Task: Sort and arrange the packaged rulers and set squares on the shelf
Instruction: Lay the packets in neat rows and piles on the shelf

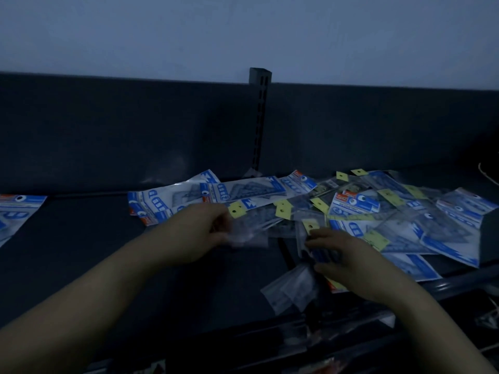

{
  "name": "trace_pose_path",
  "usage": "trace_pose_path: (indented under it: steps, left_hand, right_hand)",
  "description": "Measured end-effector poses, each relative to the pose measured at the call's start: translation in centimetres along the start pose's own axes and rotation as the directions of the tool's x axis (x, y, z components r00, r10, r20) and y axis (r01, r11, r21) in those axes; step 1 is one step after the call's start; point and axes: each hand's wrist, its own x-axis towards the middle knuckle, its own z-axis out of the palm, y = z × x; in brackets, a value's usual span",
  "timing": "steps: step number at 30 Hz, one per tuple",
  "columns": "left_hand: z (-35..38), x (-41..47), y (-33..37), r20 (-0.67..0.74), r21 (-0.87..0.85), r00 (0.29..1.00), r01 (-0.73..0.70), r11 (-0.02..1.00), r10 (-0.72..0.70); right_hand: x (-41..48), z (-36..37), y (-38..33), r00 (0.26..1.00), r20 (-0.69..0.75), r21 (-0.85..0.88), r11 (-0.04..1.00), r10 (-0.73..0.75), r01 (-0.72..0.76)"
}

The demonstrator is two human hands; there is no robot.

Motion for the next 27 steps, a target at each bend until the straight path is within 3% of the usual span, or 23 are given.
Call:
trace_pose_path:
  steps: [2, 5, 11, 16, 21, 27]
  left_hand:
    - [0.7, 1.5, -0.2, -0.029, 0.012, 0.999, 0.022, 1.000, -0.022]
    - [1.4, 2.5, -0.8, 0.066, 0.120, 0.996, 0.051, 0.991, -0.059]
    - [1.3, 2.4, -1.2, 0.094, 0.164, 0.993, 0.058, 0.985, -0.074]
    - [0.9, 2.3, -1.1, 0.061, 0.008, 0.994, 0.093, 0.996, -0.094]
    - [0.0, 2.4, -2.1, -0.024, -0.010, 0.990, 0.138, 0.990, -0.138]
    - [-1.1, 1.5, -3.3, -0.230, -0.257, 0.923, 0.248, 0.934, -0.308]
  right_hand:
    - [-0.1, -0.2, 0.4, 0.996, 0.076, -0.009, 0.999, -0.043, 0.043]
    - [0.1, -0.3, 0.7, 0.982, 0.173, -0.014, 0.997, -0.075, 0.079]
    - [0.9, -0.9, -0.1, 0.962, 0.255, -0.045, 0.993, -0.094, 0.109]
    - [2.0, -1.1, -0.4, 0.965, 0.236, -0.074, 0.988, -0.113, 0.134]
    - [4.3, -1.7, -1.5, 0.984, 0.111, 0.053, 0.990, -0.136, 0.131]
    - [8.2, -1.2, -3.7, 0.941, -0.307, 0.281, 0.932, -0.140, 0.231]
